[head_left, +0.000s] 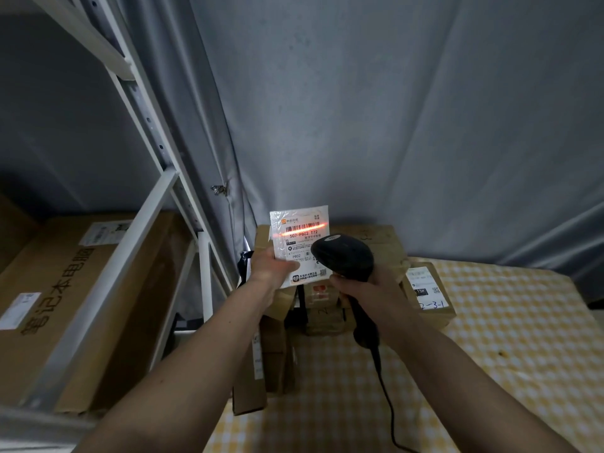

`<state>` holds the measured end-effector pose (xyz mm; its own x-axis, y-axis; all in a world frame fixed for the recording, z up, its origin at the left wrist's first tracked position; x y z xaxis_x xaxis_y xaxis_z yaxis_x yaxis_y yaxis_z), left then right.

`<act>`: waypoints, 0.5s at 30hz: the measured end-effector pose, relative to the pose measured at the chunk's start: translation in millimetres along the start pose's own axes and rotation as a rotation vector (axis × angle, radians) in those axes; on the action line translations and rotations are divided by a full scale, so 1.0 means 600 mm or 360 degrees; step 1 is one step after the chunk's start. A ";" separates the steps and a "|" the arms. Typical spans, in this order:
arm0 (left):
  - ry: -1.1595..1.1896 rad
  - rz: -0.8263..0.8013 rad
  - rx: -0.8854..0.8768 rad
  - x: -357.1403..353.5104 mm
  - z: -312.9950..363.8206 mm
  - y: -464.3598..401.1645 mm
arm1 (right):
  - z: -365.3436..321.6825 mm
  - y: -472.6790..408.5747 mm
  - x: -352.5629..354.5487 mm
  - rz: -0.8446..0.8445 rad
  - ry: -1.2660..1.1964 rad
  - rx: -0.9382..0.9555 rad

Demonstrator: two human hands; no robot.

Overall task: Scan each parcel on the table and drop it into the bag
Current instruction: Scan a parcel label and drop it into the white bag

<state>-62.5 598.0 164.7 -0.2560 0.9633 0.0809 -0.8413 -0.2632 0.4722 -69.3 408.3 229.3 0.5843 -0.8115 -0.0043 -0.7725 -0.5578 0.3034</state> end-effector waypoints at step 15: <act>-0.0004 -0.0026 0.0006 0.005 -0.009 0.006 | 0.010 -0.007 -0.005 -0.0033 0.0030 -0.0003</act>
<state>-68.8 599.7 162.0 -0.2411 0.9676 0.0757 -0.8435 -0.2474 0.4767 -69.7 412.1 222.2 0.6050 -0.7962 0.0074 -0.7596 -0.5744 0.3050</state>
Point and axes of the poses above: each hand's wrist, its own y-axis away from the middle knuckle, its own x-axis out of the back of the hand, z = x × y, the point moved 8 cm from there along -y, towards the middle knuckle, and after that the axes turned 13 degrees about -z, right-handed, at the moved point
